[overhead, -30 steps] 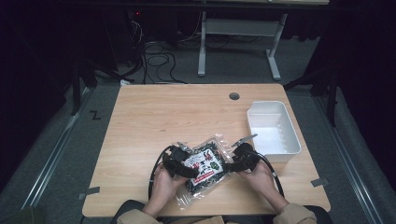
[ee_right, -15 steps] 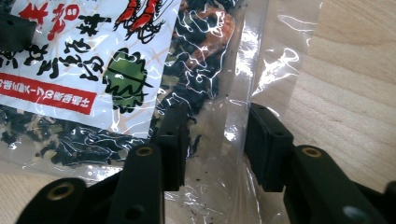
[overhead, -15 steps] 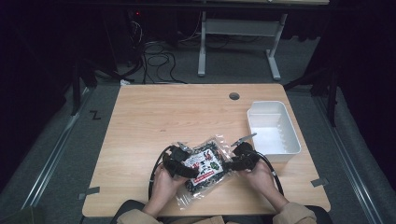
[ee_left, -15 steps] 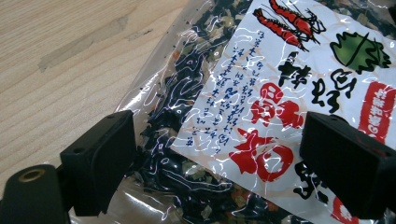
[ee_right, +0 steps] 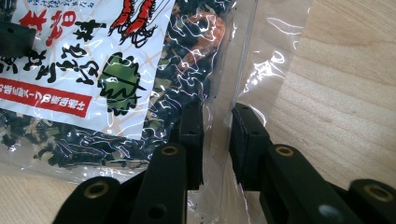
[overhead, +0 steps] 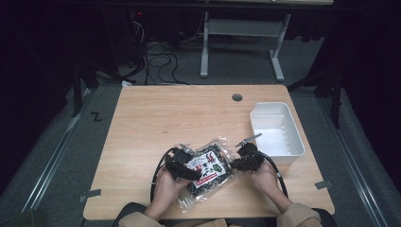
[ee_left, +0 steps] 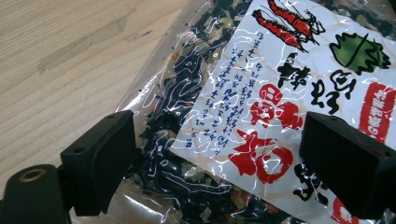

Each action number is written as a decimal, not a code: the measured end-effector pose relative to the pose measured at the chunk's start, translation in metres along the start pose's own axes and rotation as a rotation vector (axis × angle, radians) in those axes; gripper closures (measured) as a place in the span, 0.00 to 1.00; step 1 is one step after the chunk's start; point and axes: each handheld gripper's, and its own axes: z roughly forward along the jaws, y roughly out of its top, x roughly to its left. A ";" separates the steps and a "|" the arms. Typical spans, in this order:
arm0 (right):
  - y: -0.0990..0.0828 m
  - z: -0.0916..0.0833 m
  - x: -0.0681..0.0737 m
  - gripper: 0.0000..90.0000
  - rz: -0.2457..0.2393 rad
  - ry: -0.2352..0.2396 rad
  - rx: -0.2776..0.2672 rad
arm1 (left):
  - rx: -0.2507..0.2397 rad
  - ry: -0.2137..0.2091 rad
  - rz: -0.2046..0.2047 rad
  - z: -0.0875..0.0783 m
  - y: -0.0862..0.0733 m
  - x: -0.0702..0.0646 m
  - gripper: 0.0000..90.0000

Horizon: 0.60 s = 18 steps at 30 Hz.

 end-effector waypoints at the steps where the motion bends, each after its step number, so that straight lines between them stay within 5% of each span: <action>1: 0.000 0.000 0.000 0.88 0.002 0.001 -0.001 | 0.000 -0.001 0.000 0.000 0.000 0.000 0.13; 7: 0.001 -0.002 0.003 0.96 -0.028 -0.001 -0.015 | -0.001 -0.003 -0.001 0.000 0.000 0.000 0.13; 18: 0.001 0.002 -0.004 0.86 0.045 0.038 0.015 | -0.006 0.004 0.006 0.001 0.000 -0.001 0.14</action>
